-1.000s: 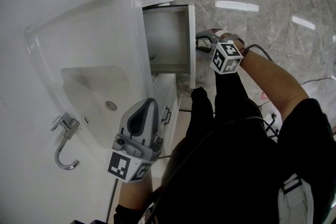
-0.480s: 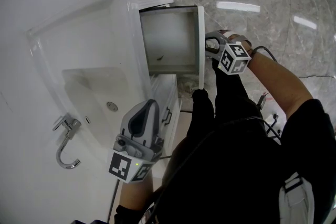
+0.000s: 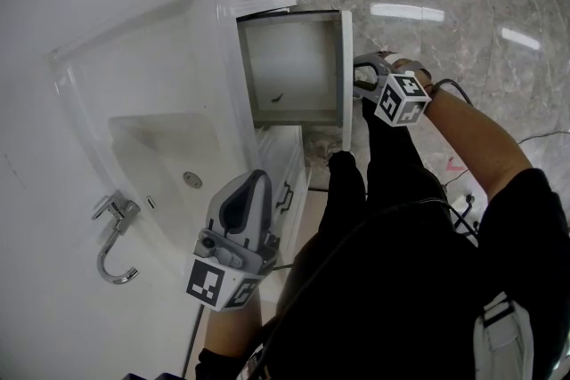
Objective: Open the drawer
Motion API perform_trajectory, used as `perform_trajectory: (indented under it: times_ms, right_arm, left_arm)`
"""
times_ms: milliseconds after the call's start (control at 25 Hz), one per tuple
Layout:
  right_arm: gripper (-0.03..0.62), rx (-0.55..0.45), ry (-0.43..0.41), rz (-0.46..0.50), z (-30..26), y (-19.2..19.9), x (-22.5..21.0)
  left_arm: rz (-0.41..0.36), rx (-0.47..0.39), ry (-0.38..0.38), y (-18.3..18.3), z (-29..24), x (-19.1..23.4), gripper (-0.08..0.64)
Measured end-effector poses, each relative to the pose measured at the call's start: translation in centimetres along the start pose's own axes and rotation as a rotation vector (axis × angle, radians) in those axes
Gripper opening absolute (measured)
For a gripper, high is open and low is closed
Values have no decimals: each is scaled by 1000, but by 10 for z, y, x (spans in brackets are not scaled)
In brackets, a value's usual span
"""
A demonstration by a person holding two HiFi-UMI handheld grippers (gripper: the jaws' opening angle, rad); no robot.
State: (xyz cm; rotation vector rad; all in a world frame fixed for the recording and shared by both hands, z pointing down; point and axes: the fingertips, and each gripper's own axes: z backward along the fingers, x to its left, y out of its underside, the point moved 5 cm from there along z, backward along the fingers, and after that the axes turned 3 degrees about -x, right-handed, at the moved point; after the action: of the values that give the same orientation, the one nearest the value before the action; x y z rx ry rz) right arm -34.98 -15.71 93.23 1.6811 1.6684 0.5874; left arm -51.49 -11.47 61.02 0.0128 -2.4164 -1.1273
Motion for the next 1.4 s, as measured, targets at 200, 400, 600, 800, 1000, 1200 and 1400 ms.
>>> perform_trajectory:
  times_ms: [200,400,600,800,1000,1200,1400]
  right_arm:
    - [156,2,1,2,0,-1,0]
    - [158,10,-3,-9,-2,-2,0]
    - [181,44,6,-25,13,-3,-4]
    - [181,90,35,-7,46,-12,-8]
    - [181,84,110,-25,98,-46,-17]
    - [175,0,229,-35,148,-113,-48]
    - [115,-113,271,-11,179,-206,-52]
  left_arm:
    - [16,-30,-3,-4,0,-3,-8]
    - [6,-3,6,6,17,-2,-8]
    - [-5,-46,-26,-4,33,-1,-8]
    - [-10,-103,-53,-20,61,1,-8]
    - [-7,-162,-85,-44,102,2,-8]
    - [-14,-273,-134,-71,149,3,-8]
    - [-8,-369,-188,-88,214,5,-8]
